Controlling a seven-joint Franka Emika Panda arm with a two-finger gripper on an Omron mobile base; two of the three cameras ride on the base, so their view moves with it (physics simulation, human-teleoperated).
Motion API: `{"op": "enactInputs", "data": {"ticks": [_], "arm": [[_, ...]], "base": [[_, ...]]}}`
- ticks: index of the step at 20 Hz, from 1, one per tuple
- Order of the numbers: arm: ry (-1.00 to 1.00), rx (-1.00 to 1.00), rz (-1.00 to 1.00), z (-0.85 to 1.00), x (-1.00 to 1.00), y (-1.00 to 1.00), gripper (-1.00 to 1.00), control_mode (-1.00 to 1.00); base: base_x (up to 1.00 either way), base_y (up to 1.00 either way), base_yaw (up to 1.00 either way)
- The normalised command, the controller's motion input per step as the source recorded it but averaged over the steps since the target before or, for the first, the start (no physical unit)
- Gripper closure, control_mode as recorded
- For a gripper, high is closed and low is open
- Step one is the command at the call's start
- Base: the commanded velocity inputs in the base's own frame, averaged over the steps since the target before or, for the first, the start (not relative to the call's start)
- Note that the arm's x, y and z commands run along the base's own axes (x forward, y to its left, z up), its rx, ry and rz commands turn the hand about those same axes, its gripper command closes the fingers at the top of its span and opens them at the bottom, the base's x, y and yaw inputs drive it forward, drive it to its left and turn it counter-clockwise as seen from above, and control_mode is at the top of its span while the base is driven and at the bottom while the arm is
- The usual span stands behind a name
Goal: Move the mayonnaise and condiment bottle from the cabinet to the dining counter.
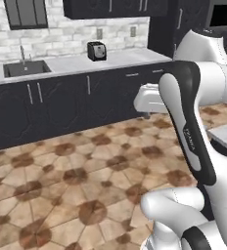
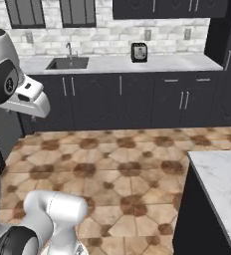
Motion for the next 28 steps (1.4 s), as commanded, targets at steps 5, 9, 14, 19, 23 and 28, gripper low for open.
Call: {"op": "enactInputs", "data": {"ticks": [5,9,14,19,23,28], "arm": [[0.00,0.00,0.00,0.00,0.00,0.00,-1.00,1.00],[0.00,0.00,0.00,0.00,0.00,0.00,-1.00,1.00],[0.00,0.00,0.00,0.00,0.00,0.00,-1.00,1.00],[0.00,0.00,0.00,0.00,0.00,0.00,-1.00,1.00],[0.00,0.00,0.00,0.00,0.00,0.00,-1.00,1.00],[0.00,0.00,0.00,0.00,0.00,0.00,-1.00,1.00]], "base": [[0.98,0.11,0.43],[0.85,0.01,0.57],[0.84,0.00,0.59],[0.87,0.00,0.60],[0.92,0.00,0.56],[0.92,0.00,0.55]]}}
